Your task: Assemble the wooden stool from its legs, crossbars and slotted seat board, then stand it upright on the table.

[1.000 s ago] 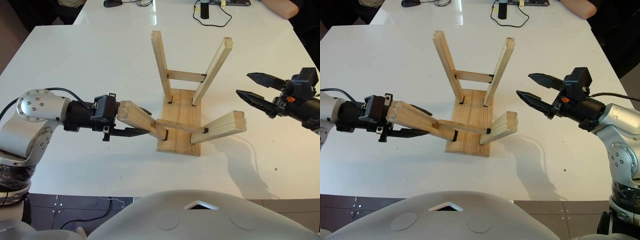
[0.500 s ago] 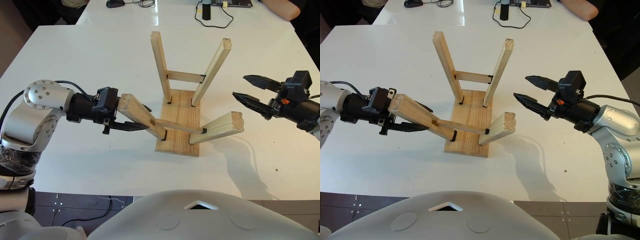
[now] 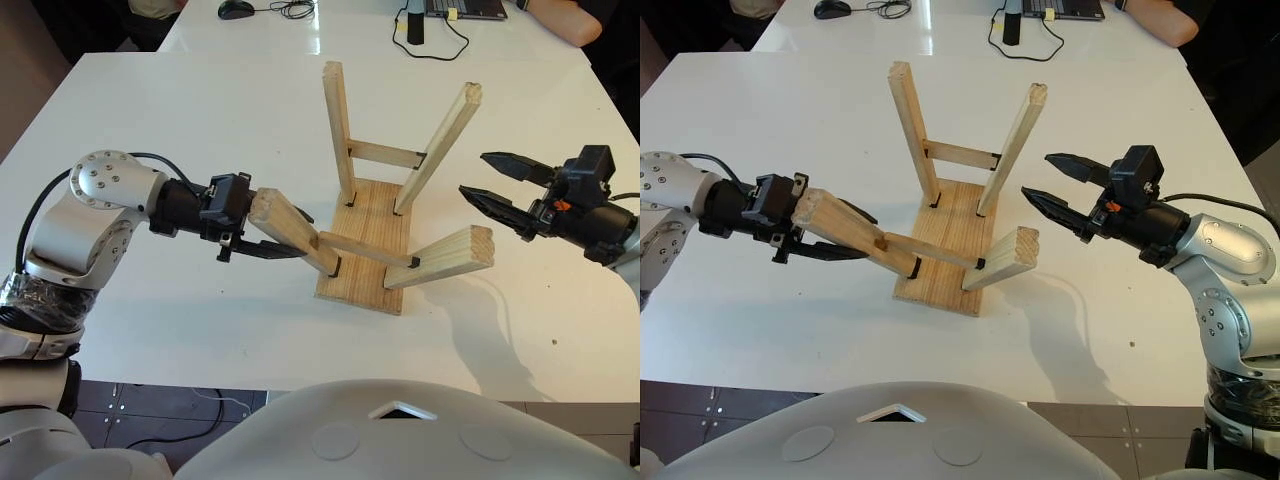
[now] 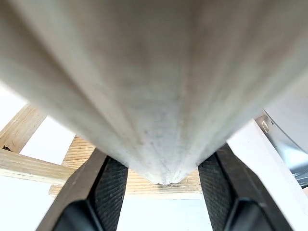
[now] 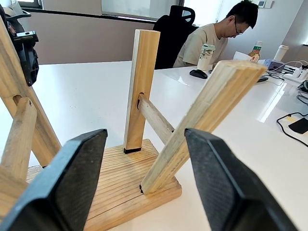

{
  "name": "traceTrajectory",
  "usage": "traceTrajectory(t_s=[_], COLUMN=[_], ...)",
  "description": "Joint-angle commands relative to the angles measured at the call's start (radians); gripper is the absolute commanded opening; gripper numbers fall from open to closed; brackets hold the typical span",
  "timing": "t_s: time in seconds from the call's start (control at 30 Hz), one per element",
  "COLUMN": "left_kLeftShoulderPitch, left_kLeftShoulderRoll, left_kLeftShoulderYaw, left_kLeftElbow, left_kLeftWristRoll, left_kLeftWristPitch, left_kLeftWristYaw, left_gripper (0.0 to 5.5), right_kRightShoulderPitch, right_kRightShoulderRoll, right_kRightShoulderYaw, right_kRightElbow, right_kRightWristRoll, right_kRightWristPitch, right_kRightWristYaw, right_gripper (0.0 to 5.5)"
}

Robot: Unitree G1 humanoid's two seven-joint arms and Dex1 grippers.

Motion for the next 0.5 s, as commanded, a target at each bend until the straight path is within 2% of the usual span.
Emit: traceTrajectory(t_s=[0.03,0.33,0.5], left_kLeftShoulderPitch=[0.064,0.048,0.07], left_kLeftShoulderRoll=[0.004,-0.027,-0.021], left_kLeftShoulderYaw=[-0.207,-0.213,-0.206], left_kLeftElbow=[0.087,0.144,0.122], left_kLeftWristRoll=[0.26,0.249,0.24], left_kLeftWristPitch=[0.093,0.123,0.127], left_kLeftWristYaw=[-0.023,0.064,0.087], left_gripper=[2.02,2.02,2.02], right_kRightShoulderPitch=[0.0,-0.128,-0.212], right_kRightShoulderRoll=[0.014,0.072,0.047], right_kRightShoulderYaw=[0.026,-0.028,-0.128], right_kRightElbow=[-0.022,-0.061,-0.222], right_kRightWristRoll=[-0.037,0.023,0.383], right_kRightWristPitch=[-0.024,-0.018,0.051], right_kRightWristYaw=[-0.02,-0.16,-0.295], right_gripper=[2.95,2.95,2.95])
